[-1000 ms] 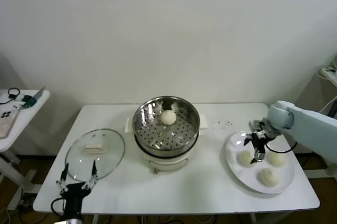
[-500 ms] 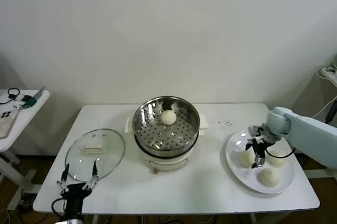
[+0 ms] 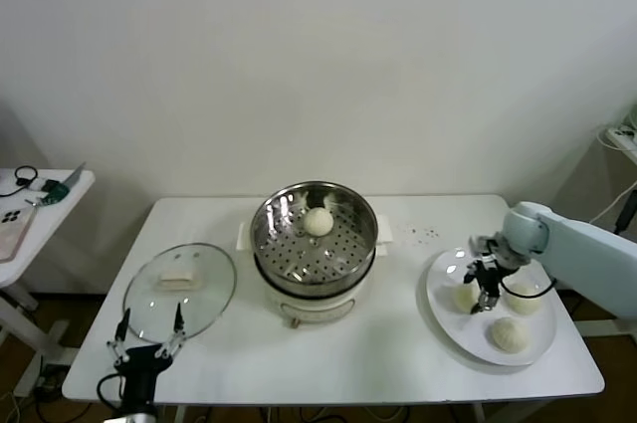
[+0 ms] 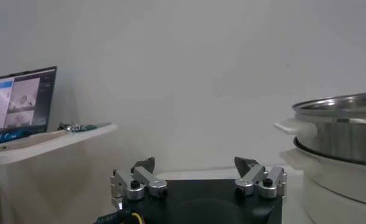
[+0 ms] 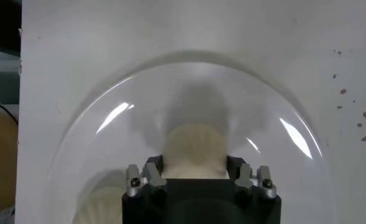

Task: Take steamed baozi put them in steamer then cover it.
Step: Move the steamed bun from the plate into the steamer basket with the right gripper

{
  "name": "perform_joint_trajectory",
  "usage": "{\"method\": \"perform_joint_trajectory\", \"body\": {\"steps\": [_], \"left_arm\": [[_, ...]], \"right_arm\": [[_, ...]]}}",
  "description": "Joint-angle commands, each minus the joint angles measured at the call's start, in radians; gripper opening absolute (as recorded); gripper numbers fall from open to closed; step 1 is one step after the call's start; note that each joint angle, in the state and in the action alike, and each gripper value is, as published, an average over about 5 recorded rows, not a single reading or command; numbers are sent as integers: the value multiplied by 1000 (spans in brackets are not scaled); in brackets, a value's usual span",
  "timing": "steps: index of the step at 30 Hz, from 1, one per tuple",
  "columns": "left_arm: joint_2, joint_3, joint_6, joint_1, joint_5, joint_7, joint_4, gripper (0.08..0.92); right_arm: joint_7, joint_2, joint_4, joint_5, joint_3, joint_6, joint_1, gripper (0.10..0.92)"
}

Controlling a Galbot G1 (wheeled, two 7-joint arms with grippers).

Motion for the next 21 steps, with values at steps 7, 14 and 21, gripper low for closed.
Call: {"method": "perform_joint_trajectory", "body": {"steps": [7, 14, 21], "left_arm": [[2, 6, 3, 4, 0, 2, -9, 823], [0, 18, 2, 2, 7, 2, -9, 823], [16, 32, -2, 4, 24, 5, -4, 823]], "right_arm": [[12, 26, 2, 291, -209, -24, 397, 662], [21, 157, -12, 497, -357, -36, 674, 670], [83, 330, -20, 631, -329, -111, 701, 670]]}}
